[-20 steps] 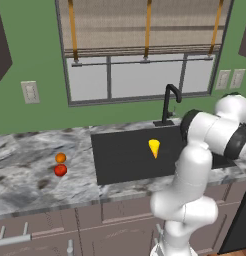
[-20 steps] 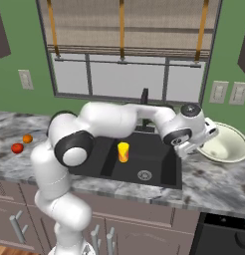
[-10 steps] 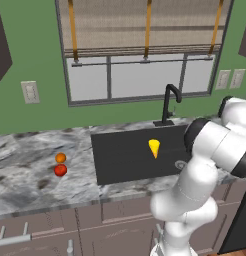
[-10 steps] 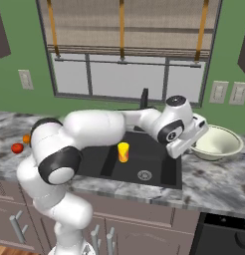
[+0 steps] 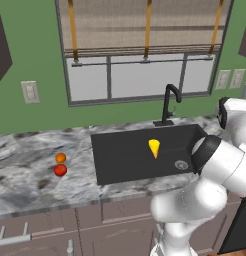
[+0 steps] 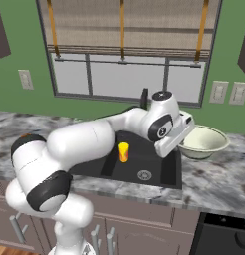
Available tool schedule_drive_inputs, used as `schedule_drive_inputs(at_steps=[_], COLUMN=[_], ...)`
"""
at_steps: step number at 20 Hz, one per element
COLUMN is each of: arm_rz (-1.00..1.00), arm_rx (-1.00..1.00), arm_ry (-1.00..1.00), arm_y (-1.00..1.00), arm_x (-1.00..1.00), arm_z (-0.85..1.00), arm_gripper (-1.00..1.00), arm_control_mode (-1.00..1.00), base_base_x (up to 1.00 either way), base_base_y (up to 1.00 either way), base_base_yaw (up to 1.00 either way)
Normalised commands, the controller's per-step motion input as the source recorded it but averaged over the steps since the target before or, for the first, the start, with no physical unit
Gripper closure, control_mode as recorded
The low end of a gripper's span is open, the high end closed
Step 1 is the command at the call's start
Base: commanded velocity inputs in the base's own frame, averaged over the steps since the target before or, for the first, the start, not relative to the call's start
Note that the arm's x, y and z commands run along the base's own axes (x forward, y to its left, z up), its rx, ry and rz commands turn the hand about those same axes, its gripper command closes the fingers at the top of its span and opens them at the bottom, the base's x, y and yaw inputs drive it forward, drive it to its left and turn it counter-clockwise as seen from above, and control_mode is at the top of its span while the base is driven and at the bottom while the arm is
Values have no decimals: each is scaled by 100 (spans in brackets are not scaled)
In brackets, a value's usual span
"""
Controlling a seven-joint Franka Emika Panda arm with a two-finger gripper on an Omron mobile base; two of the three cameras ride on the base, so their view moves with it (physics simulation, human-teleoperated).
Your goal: Remove the tangerine and tomato from the sink. Then move the bowl and cup from the counter to the sink for washing.
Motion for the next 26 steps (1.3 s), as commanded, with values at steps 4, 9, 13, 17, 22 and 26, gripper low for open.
schedule_drive_inputs(at_steps=[4,9,13,17,22,26], arm_rz=[7,6,6,5,4,4], arm_rx=[0,0,0,2,6,8], arm_ry=[0,3,4,0,1,4], arm_y=[32,36,39,37,36,33], arm_x=[-16,-19,-10,-5,-6,-1], arm_z=[20,10,7,11,10,2], arm_gripper=[100,100,100,100,100,100], arm_control_mode=[-100,-100,-100,-100,-100,-100], base_base_x=[0,0,0,0,0,0], base_base_y=[0,0,0,0,0,0], base_base_yaw=[0,0,0,0,0,0])
